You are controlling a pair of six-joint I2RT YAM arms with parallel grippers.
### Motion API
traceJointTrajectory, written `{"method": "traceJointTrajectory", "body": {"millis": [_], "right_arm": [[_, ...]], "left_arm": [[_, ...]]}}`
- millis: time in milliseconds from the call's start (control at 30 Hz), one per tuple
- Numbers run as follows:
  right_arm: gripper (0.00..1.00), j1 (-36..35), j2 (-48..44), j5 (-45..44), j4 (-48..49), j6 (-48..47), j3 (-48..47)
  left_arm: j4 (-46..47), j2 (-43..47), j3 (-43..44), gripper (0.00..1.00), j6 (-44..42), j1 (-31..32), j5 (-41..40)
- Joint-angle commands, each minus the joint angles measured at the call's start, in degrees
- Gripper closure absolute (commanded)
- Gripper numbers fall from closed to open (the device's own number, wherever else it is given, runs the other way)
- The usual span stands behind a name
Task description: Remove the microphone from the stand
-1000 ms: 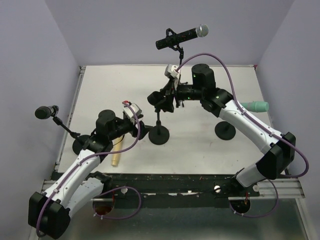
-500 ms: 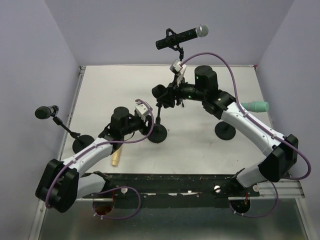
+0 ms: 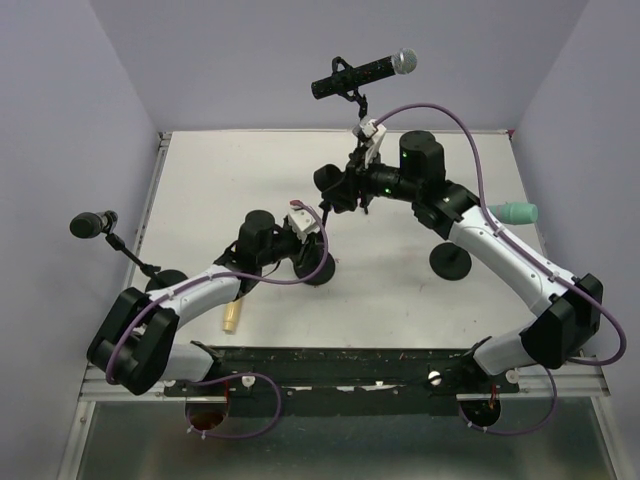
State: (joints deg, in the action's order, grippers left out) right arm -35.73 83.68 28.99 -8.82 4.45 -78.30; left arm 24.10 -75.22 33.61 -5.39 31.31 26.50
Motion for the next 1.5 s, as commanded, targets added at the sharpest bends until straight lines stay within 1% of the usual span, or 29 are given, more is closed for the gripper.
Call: {"method": "traceJointTrajectory", "body": {"millis": [0, 33, 100, 200, 233, 267, 333, 367, 400, 467, 500, 567, 600, 633, 667, 700, 733, 800, 867, 900, 933, 1000, 1100, 1200, 1267, 1333, 1400, 1433, 1467], "right_arm": [[0.60, 1.4, -0.7, -0.9, -1.8, 5.1, 2.2], [0.61, 1.8, -0.5, -1.0, -1.8, 5.9, 2.3], [0.64, 2.9, -0.3, -1.7, -2.2, 8.3, 2.3], [0.68, 4.4, 0.4, -3.8, -3.4, 11.6, 1.7], [0.70, 5.0, 0.7, -3.9, -3.8, 13.4, 1.3], [0.71, 5.7, 1.1, -3.9, -4.8, 14.7, 0.8], [0.74, 7.0, 2.4, -4.1, -7.1, 18.0, -1.1], [0.77, 7.8, 3.2, -4.3, -8.7, 19.2, -2.0], [0.80, 7.9, 3.9, -4.8, -9.7, 19.8, -2.9], [0.82, 8.7, 5.1, -5.5, -11.5, 19.9, -3.7], [0.83, 9.0, 5.4, -4.2, -11.2, 18.9, -3.5], [0.83, 9.4, 5.2, -0.7, -9.6, 16.1, -2.3], [0.83, 9.5, 4.8, 0.4, -8.9, 14.8, -1.4], [0.82, 9.6, 4.3, 1.8, -7.9, 13.3, -0.3], [0.82, 9.6, 3.5, 2.8, -6.9, 11.3, 1.3], [0.80, 9.6, 2.8, 3.8, -5.7, 9.6, 2.7], [0.79, 9.6, 2.1, 4.5, -4.6, 7.7, 3.9], [0.77, 9.6, 0.8, 7.4, -2.9, 4.0, 6.1], [0.73, 9.6, -0.4, 10.9, -1.3, 0.2, 8.1], [0.69, 9.6, -0.9, 13.5, -0.8, -2.3, 9.0], [0.66, 9.6, -1.6, 15.8, -0.4, -5.9, 9.7], [0.63, 9.6, -3.0, 18.5, 2.3, -8.7, 12.2], [0.62, 9.6, -4.2, 18.0, 4.7, -9.1, 14.2], [0.62, 9.6, -4.6, 17.2, 4.2, -9.5, 14.2], [0.63, 9.6, -4.9, 16.1, 4.2, -9.0, 14.4], [0.64, 9.6, -5.3, 14.3, 4.8, -6.6, 14.6], [0.65, 9.6, -5.3, 12.2, 5.0, -2.5, 14.1], [0.66, 9.6, -5.0, 11.0, 4.8, -0.5, 13.4], [0.69, 9.6, -4.7, 9.0, 4.3, 2.5, 12.7]], "left_arm": [[2.6, -1.2, 2.0, 0.75, -2.5, 1.6, -1.0], [2.5, -1.1, 2.2, 0.85, -3.0, 1.6, -1.5], [1.9, -0.6, 2.8, 1.00, -3.9, 2.0, -3.4], [0.3, 0.8, 3.8, 1.00, -6.4, 3.0, -8.4], [-0.3, 1.4, 4.2, 1.00, -8.0, 3.8, -11.3], [-0.9, 1.9, 4.4, 1.00, -9.5, 4.9, -16.0], [-1.1, 2.6, 4.3, 1.00, -13.8, 8.7, -28.1], [-0.6, 2.3, 3.9, 1.00, -15.5, 10.5, -32.6], [-1.4, 1.9, 4.1, 1.00, -15.6, 11.6, -34.8], [-5.4, 1.6, 5.3, 1.00, -13.4, 12.0, -35.1], [-7.0, 1.5, 5.9, 1.00, -11.4, 12.1, -35.3], [-12.1, 1.6, 7.9, 1.00, -7.6, 11.1, -31.1], [-14.9, 1.7, 9.2, 1.00, -6.4, 10.0, -26.8], [-17.9, 2.4, 10.2, 0.93, -5.6, 9.0, -22.4], [-19.3, 2.9, 10.7, 0.80, -5.0, 7.6, -18.0], [-20.2, 3.6, 10.9, 0.64, -4.9, 6.5, -14.3], [-20.7, 4.1, 10.9, 0.53, -5.7, 5.2, -10.9], [-22.2, 4.6, 11.0, 0.41, -9.5, 3.2, -3.6], [-27.4, 3.2, 13.6, 0.38, -13.9, 0.1, 8.9], [-30.6, 1.9, 15.8, 0.38, -15.9, -1.7, 14.5], [-33.6, -0.1, 17.7, 0.38, -16.8, -2.6, 16.6], [-37.3, -3.1, 21.0, 0.39, -19.0, -3.8, 19.5], [-41.1, -6.2, 23.8, 0.45, -24.0, -3.8, 21.0], [-44.7, -8.4, 25.5, 0.59, -27.6, -3.7, 21.0], [-45.1, -8.9, 25.5, 0.68, -28.7, -3.8, 19.8], [-44.9, -8.2, 24.6, 0.74, -29.5, -3.8, 18.8], [-45.0, -7.8, 24.5, 0.83, -28.4, -3.8, 18.3], [-44.2, -7.4, 24.3, 0.89, -26.9, -3.6, 17.9], [-42.3, -6.5, 23.4, 0.93, -24.2, -3.3, 16.8]]}}
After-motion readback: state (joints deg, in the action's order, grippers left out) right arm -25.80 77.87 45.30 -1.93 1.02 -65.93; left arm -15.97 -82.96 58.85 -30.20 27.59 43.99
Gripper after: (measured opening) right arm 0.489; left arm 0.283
